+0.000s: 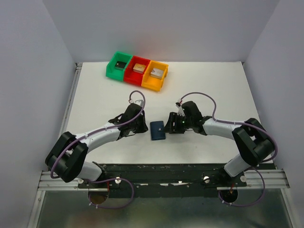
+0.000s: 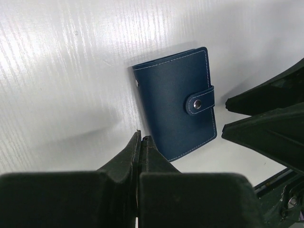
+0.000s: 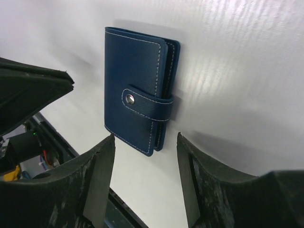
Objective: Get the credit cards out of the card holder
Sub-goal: Pick up the card holder from the center of the board.
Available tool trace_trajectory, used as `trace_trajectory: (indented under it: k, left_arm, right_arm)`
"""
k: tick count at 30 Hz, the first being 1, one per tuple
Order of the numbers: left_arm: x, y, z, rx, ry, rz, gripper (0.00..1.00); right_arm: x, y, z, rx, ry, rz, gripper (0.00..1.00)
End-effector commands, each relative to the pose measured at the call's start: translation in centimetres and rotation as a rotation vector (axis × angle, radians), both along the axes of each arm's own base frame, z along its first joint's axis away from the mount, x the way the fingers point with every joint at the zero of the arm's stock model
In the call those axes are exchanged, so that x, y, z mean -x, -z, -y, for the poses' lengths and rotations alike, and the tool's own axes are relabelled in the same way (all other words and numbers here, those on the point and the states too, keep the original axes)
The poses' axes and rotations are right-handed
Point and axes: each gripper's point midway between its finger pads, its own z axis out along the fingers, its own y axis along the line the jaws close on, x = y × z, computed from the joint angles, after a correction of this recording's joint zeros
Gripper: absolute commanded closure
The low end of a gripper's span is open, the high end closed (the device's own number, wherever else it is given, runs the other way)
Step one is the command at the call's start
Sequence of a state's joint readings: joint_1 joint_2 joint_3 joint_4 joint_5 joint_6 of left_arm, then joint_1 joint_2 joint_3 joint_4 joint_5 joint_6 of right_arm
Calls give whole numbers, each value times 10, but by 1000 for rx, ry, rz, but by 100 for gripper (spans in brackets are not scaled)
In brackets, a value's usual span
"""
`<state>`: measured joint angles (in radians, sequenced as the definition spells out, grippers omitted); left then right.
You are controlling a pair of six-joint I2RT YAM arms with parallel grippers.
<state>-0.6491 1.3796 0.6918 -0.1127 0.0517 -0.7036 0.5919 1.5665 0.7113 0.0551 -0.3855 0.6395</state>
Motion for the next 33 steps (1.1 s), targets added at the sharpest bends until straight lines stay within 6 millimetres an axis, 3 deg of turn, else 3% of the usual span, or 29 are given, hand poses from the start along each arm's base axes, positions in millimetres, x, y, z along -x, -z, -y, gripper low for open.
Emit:
trace_trajectory:
  k: [1, 14, 33]
  left_arm:
    - [-13, -4, 5, 1, -9, 28, 100]
    - [-7, 21, 12, 7, 13, -39, 100]
    - [-2, 26, 16, 21, 29, -53, 100]
  right_arm:
    - [8, 0, -20, -120, -54, -42, 38]
    - [12, 16, -22, -119, -51, -96, 50]
    - [15, 27, -22, -114, -51, -133, 78]
